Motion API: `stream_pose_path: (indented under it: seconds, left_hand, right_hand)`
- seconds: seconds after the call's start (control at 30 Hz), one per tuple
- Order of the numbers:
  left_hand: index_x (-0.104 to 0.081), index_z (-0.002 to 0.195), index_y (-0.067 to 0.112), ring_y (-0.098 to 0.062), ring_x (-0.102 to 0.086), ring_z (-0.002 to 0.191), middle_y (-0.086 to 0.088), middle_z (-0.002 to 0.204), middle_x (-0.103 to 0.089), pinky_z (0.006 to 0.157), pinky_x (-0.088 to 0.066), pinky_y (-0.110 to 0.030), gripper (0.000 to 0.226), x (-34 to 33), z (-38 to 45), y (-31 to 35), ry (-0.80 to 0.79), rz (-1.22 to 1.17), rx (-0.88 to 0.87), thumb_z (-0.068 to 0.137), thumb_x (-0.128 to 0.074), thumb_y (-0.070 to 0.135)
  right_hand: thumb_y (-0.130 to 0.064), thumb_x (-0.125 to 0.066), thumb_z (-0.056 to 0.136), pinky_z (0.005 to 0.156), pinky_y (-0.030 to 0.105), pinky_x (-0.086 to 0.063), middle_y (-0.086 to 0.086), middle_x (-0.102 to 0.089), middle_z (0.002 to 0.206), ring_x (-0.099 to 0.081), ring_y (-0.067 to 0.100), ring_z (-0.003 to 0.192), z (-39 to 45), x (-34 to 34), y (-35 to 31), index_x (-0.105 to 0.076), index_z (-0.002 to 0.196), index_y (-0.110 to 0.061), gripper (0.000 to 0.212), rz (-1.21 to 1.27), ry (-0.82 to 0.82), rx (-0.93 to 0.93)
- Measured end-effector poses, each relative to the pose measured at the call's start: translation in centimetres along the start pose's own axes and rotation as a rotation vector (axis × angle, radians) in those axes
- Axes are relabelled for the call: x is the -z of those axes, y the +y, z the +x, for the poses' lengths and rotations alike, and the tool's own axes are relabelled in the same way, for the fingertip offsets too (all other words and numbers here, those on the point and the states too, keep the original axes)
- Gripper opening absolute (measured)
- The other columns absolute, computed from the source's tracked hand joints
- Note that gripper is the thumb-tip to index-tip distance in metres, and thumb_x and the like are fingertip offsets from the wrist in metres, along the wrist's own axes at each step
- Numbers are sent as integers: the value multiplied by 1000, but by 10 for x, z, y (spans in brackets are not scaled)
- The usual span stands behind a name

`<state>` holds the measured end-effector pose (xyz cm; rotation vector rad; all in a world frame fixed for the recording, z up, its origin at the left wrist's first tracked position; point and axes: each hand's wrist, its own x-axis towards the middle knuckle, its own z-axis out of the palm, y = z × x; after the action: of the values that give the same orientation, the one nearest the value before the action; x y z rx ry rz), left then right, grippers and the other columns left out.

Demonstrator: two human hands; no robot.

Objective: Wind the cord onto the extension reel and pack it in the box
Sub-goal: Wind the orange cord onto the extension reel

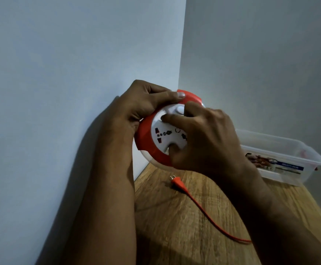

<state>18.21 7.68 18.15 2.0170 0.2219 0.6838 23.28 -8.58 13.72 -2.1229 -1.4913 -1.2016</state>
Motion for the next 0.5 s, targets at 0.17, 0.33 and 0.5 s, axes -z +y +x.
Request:
stream_pose_path:
  seconds: [0.17,0.33,0.5]
  left_hand:
    - [-79,79,35,-8,-74,62,15,73,-78,53,-55,-19,18,0,1,-1,19,-3,19,78,-78,53]
    - [-81,94,29,-21,-76,75,6,84,-80,72,-62,-35,26,5,0,-3,31,-2,6,83,-75,52]
    - [-82,96,31,-23,-75,86,7,92,-80,81,-61,-39,32,5,0,-4,39,47,7,80,-74,58]
  right_hand:
    - [-46,-76,72,75,35,-57,3,-75,98,-71,23,78,5,16,-11,-68,121,-21,55,26,-100,-65]
    - [-21,-81,74,69,29,-51,1,-70,106,-68,21,88,8,47,5,-70,116,-23,44,69,-145,71]
    - [-20,-85,66,98,47,-37,3,-55,130,-45,25,130,6,29,8,-69,114,-29,51,-33,-314,326]
